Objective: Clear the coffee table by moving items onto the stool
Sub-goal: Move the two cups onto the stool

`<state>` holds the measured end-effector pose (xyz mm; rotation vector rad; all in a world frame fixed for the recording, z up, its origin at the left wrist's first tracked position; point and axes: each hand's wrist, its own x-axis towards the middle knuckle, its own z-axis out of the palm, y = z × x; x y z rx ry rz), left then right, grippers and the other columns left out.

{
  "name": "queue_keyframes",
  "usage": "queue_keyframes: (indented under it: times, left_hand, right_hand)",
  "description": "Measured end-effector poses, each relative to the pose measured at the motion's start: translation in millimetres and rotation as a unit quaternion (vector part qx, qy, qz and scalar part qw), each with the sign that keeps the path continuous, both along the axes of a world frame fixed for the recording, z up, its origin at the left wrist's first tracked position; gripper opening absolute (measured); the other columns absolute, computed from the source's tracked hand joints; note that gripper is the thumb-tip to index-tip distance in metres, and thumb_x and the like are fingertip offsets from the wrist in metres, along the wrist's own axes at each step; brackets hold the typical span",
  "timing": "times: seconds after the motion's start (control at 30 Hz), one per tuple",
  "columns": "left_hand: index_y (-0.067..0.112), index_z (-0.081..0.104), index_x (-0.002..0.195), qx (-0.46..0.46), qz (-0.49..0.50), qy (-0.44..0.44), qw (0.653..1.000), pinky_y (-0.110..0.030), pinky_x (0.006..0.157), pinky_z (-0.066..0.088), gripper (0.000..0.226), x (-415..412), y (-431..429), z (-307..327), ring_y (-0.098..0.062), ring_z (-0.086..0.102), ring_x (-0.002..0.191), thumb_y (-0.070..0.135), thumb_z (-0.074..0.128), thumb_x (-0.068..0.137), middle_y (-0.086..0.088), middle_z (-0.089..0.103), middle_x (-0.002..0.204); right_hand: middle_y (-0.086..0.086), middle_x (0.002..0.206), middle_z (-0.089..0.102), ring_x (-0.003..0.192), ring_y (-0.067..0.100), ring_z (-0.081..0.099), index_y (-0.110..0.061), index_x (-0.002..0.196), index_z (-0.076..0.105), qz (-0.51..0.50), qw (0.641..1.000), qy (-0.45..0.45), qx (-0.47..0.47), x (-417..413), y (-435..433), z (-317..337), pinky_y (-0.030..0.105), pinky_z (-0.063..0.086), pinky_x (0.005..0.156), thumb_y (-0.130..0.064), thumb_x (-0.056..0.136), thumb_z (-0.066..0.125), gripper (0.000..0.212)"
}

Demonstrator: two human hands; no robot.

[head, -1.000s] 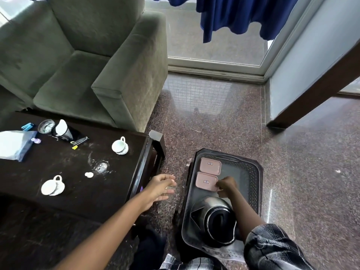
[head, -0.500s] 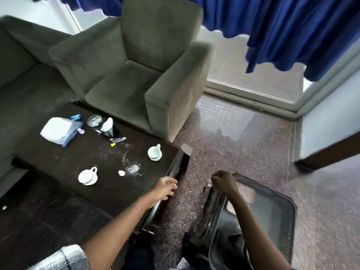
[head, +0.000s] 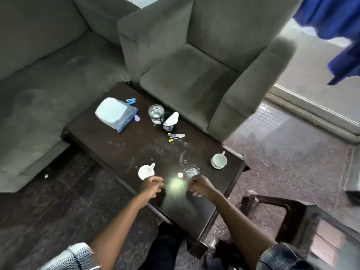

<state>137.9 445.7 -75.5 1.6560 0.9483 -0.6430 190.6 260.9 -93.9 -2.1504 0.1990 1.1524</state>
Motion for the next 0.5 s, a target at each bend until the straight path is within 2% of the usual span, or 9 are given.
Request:
queue_keyframes:
  times: [0.07,0.17,0.27,0.3,0.37,0.4,0.43,0.5]
  left_hand:
    - [0.017,0.059,0.098,0.015,0.033,0.007,0.999,-0.010,0.037,0.034,0.016,1.0,35.0,-13.2,-0.002,0.052,0.046,0.006,0.055,0.087,0.002,0.056,0.069]
    - [0.011,0.062,0.103,0.033,0.066,0.006,0.997,-0.008,0.031,0.032,0.020,2.2,74.7,-30.5,0.002,0.052,0.034,0.003,0.056,0.087,0.000,0.055,0.066]
    - [0.003,0.062,0.107,0.041,0.074,0.007,0.996,-0.005,0.032,0.035,0.021,3.9,98.7,-46.0,-0.006,0.055,0.048,0.002,0.055,0.088,0.001,0.056,0.068]
    - [0.002,0.062,0.108,0.042,0.068,0.005,0.997,-0.007,0.035,0.038,0.021,3.7,102.1,-49.9,-0.009,0.053,0.054,0.003,0.055,0.088,0.000,0.057,0.070]
    - [0.003,0.061,0.109,0.037,0.054,-0.002,0.998,-0.015,0.045,0.041,0.020,4.5,107.7,-59.5,-0.010,0.053,0.062,0.005,0.055,0.089,-0.004,0.062,0.081]
    - [0.004,0.061,0.108,0.034,0.046,-0.005,0.998,-0.016,0.050,0.039,0.020,5.3,110.0,-64.4,-0.010,0.054,0.065,0.005,0.054,0.090,-0.007,0.063,0.088]
    - [0.005,0.061,0.108,0.033,0.039,-0.006,0.999,-0.018,0.052,0.039,0.019,6.3,111.3,-70.0,-0.011,0.056,0.068,0.006,0.054,0.090,-0.007,0.063,0.092]
    - [0.007,0.061,0.106,0.036,0.019,-0.011,0.999,-0.021,0.056,0.041,0.018,6.7,113.9,-82.4,-0.016,0.060,0.075,0.009,0.054,0.089,-0.003,0.065,0.089]
  right_hand:
    - [0.000,0.055,0.052,0.027,0.000,0.045,-0.018,0.067,0.051,0.010,0.999,0.035,0.006,1.0,48.1,-13.9,0.009,0.032,0.033,-0.005,0.086,0.045,0.024]
    - [0.000,0.058,0.051,0.031,0.001,0.048,-0.017,0.069,0.049,0.047,0.997,0.067,0.011,0.0,102.3,-32.4,0.014,0.038,0.036,-0.011,0.090,0.047,0.022]
    - [-0.001,0.066,0.053,0.033,-0.002,0.050,-0.023,0.069,0.049,0.032,0.997,0.068,0.006,-2.2,136.3,-53.0,0.011,0.040,0.035,-0.017,0.090,0.048,0.022]
    - [0.001,0.070,0.055,0.041,-0.001,0.054,-0.025,0.066,0.046,0.023,0.997,0.067,-0.002,-2.7,144.5,-59.2,0.014,0.044,0.040,-0.020,0.088,0.048,0.023]
    - [0.010,0.082,0.059,0.067,0.019,0.062,-0.022,0.065,0.049,0.014,0.998,0.052,-0.027,-1.5,160.5,-72.1,0.026,0.050,0.059,-0.024,0.082,0.046,0.018]
    - [0.013,0.088,0.061,0.078,0.024,0.063,-0.019,0.073,0.056,0.013,0.998,0.046,-0.036,0.1,167.2,-83.3,0.032,0.052,0.069,-0.028,0.081,0.044,0.017]
    - [0.016,0.096,0.064,0.087,0.029,0.065,-0.014,0.087,0.062,0.011,0.998,0.040,-0.041,2.8,172.0,-94.4,0.036,0.052,0.077,-0.031,0.083,0.044,0.025]
    - [0.018,0.110,0.064,0.097,0.035,0.064,-0.005,0.109,0.059,0.008,0.998,0.029,-0.053,7.6,179.1,-111.0,0.038,0.053,0.085,-0.039,0.087,0.041,0.045]
